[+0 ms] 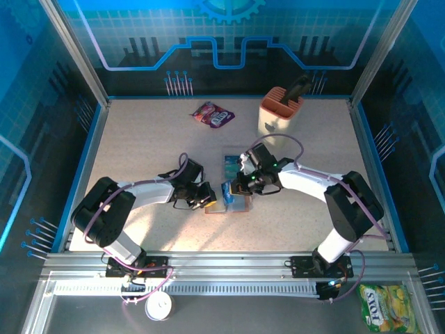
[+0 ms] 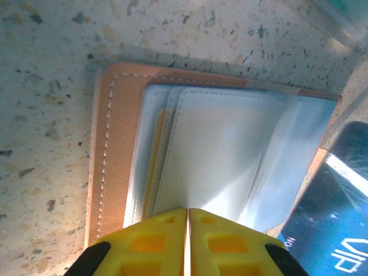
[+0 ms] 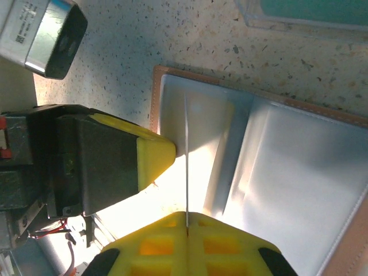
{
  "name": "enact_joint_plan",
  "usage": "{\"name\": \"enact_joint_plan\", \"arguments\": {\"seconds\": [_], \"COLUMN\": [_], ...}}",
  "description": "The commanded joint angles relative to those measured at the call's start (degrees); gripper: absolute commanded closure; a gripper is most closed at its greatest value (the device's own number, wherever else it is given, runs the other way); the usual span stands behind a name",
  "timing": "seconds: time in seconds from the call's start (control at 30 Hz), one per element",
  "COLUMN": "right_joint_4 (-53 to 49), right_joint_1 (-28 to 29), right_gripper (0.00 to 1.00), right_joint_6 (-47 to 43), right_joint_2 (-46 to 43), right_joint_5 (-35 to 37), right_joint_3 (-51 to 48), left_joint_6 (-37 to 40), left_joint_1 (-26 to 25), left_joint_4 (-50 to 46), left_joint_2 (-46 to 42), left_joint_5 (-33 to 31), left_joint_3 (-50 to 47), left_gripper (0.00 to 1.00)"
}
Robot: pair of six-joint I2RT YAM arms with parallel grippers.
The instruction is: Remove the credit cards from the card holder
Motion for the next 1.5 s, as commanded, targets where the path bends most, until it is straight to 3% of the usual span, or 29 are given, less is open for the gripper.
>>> {"name": "enact_joint_plan", "arguments": {"seconds": [0.0, 0.77, 1.27, 1.47], "right_joint_4": [-3.86, -11.44, -20.42, -21.63], "right_joint_1": [-0.83, -2.31, -2.49, -2.33], "right_gripper": [0.98, 1.0, 1.0, 1.0], "right_joint_6": [-2.04, -9.26, -32.99, -49.25], "right_joint_2": [-2.54, -7.35, -0.74, -0.92], "right_joint_5": [1.2, 5.31, 14.35, 16.8], "right_joint_3": [1.6, 5.03, 13.51, 16.91], "left_joint_6": [1.18, 0.9, 0.61, 0.35], "left_joint_1": [-0.06, -0.02, 0.04, 0.11], "left_joint_4": [-3.62, -3.18, -3.09, -3.35], "left_joint_2": [-0.74, -3.75, -8.41, -9.16], "left_joint_5": [-1.46, -2.69, -4.46, -4.13], "left_joint_3": [-0.62, -0.3, -2.41, -2.68], "left_gripper": [0.89, 0.87, 0.84, 0.84]}}
